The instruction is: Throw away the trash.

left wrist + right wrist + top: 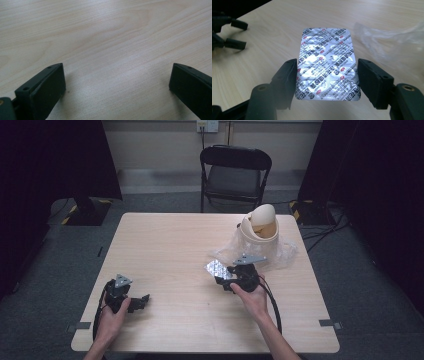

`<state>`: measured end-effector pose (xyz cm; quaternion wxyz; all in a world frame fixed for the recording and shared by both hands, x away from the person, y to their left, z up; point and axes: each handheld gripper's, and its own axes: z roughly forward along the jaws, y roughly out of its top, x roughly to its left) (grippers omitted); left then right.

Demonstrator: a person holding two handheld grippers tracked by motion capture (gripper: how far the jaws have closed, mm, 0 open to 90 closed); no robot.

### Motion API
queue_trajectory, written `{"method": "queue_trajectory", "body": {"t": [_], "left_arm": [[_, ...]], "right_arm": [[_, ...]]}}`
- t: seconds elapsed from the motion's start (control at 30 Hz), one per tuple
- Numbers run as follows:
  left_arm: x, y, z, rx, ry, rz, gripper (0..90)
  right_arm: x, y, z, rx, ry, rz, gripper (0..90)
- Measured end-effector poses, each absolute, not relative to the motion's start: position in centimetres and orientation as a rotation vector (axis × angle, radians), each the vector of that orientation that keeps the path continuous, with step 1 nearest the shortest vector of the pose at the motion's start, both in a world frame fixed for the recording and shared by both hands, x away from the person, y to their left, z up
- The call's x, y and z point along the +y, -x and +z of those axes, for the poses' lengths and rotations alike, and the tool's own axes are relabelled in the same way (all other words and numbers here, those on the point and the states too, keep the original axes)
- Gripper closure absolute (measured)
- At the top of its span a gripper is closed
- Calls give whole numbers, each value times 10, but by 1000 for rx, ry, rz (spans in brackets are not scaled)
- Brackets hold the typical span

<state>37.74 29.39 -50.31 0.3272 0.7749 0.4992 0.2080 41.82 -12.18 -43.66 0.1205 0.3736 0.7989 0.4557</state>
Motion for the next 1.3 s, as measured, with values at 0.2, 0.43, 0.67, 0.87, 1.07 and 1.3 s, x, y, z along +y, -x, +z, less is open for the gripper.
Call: {"method": "queue_trajectory", "body": {"t": [0.2, 0.43, 0.67, 0.87, 1.07, 1.3], "left_arm": [[294, -377, -503, 1308, -2030, 545, 0], [294, -377, -503, 1307, -2030, 544, 0], [294, -377, -503, 1307, -2030, 544, 0], [294, -377, -503, 1308, -2030, 545, 0], [294, -377, -503, 1307, -2030, 544, 0], [294, -377, -503, 1307, -2029, 544, 0]], "right_arm": [[-139, -418, -429, 2281, -1137, 1355, 344], [-152, -417, -418, 2237, -1160, 1378, 344], [-167, -416, -401, 2202, -1168, 1370, 344], [-184, -415, -383, 2162, -1179, 1346, 344], [-194, -417, -369, 2130, -1175, 1346, 344], [-205, -423, -356, 2103, -1180, 1317, 344]]}}
